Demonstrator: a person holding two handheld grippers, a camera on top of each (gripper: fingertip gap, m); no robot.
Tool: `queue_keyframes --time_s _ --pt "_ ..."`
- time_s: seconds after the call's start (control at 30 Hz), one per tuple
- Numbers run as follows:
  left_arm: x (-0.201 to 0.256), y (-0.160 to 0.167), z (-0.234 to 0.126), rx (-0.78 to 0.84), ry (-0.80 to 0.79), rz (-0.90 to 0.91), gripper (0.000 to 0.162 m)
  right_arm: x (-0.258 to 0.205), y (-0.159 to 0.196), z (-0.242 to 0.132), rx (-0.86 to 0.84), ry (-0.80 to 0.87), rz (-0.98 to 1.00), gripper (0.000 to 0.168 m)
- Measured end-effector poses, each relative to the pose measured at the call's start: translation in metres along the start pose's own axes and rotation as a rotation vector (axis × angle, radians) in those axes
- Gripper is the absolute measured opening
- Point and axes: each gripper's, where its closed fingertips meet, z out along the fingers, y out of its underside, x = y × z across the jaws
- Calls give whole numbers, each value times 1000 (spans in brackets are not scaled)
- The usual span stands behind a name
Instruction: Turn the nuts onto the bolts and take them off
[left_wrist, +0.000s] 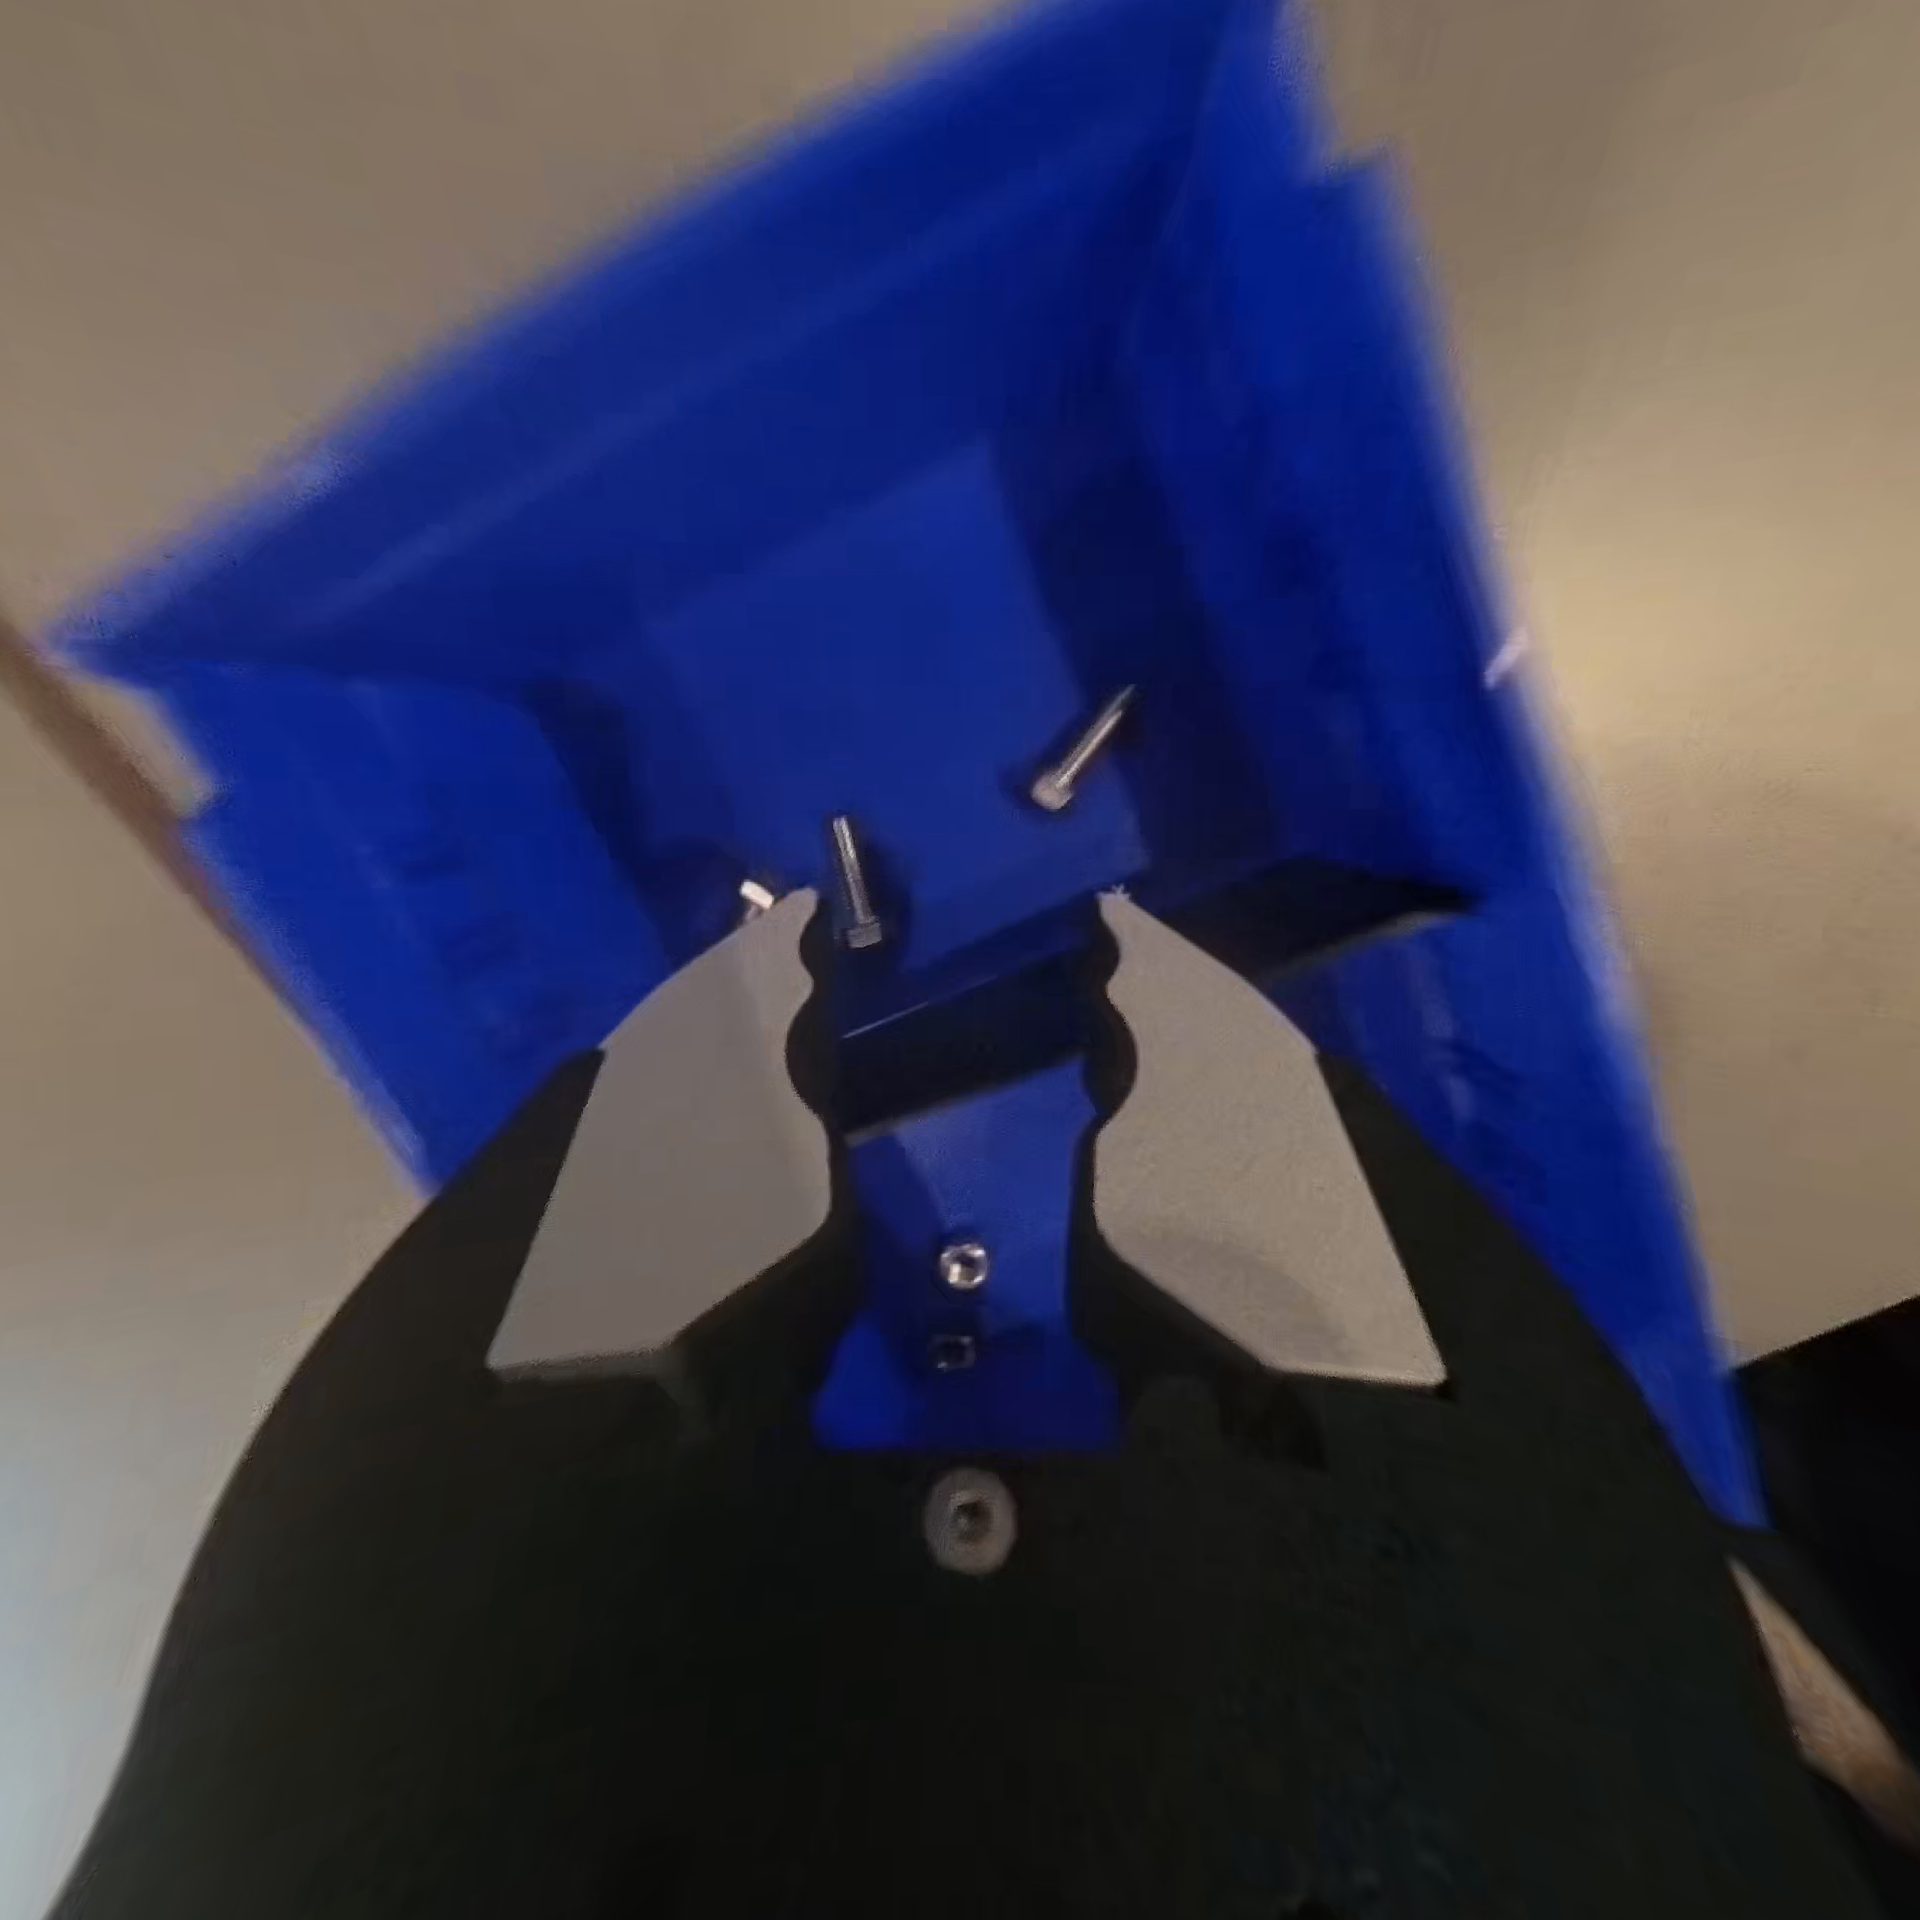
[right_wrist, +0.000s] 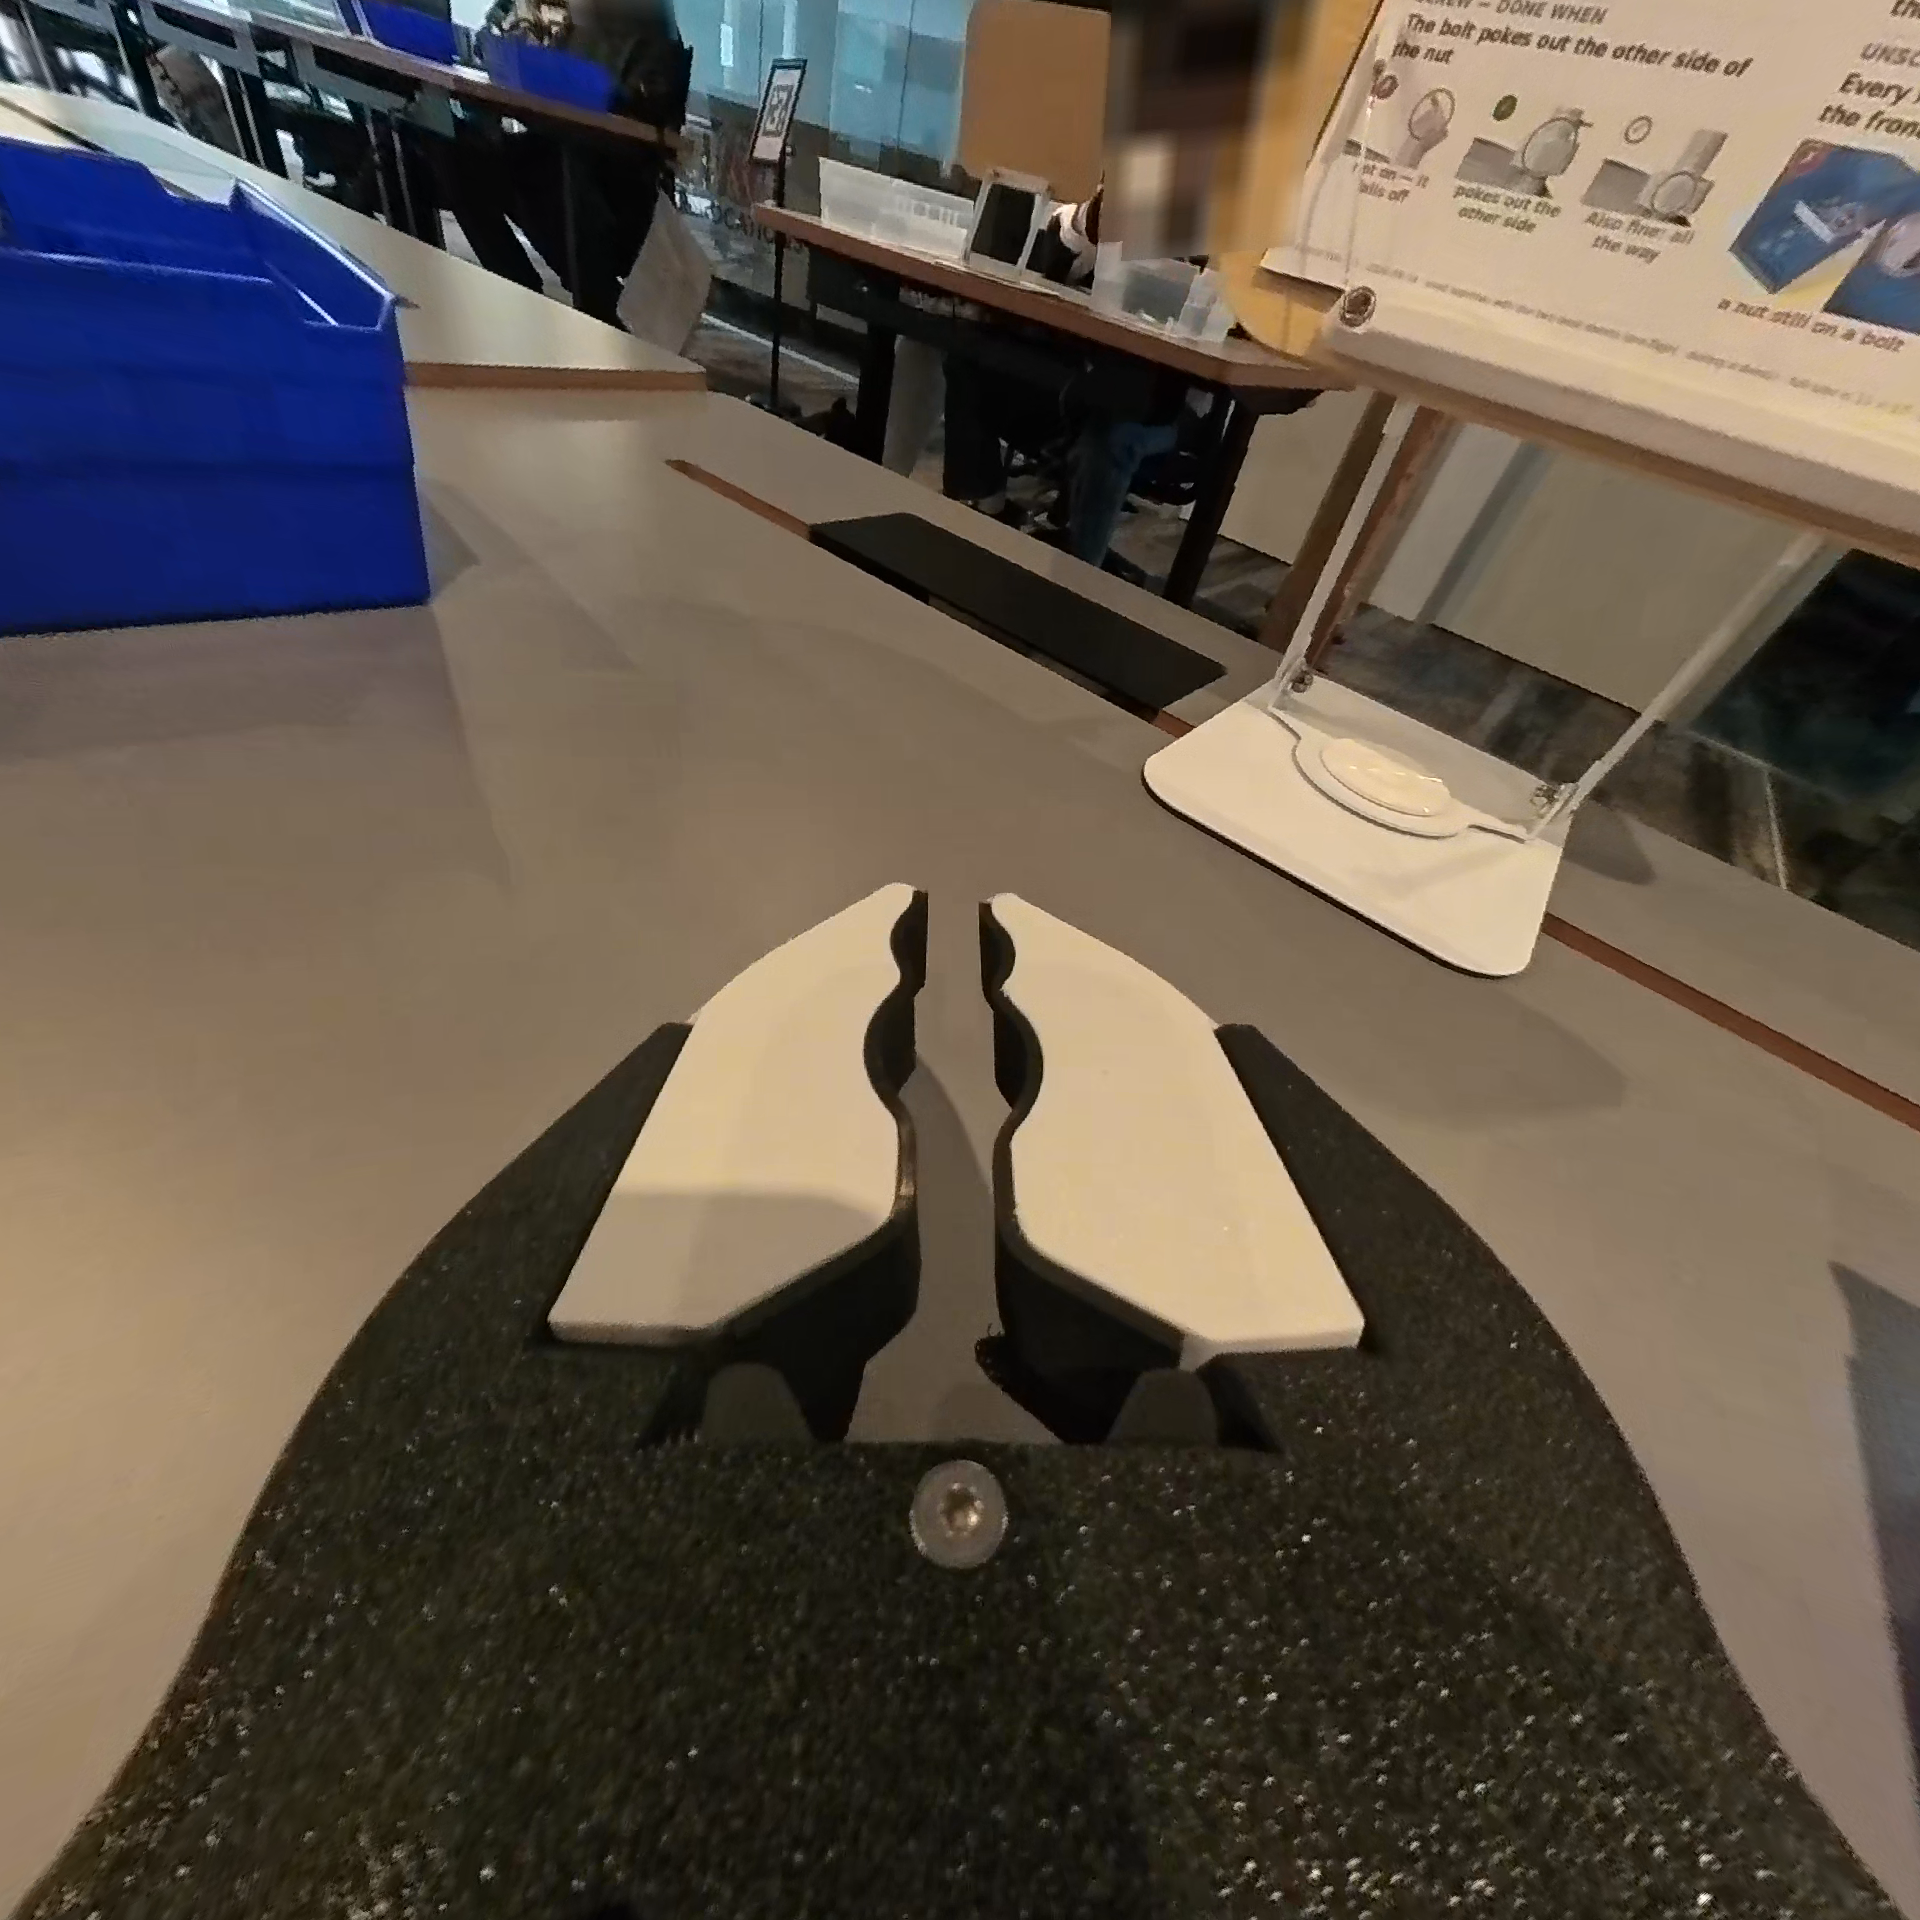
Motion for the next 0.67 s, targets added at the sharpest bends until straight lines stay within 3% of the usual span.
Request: queue_keyframes --time_s 0.2,0.4,0.67 --pt "10 1 32 -164 107 223 40 -1 0 0 -4 -6 1 9" --pt "7 1 37 -251 61 462 34 -2 0 0 2 -22 9 8" --pt "-5 8 41 -282 93 572 32 -3 0 2 -7 -29 -3 8"
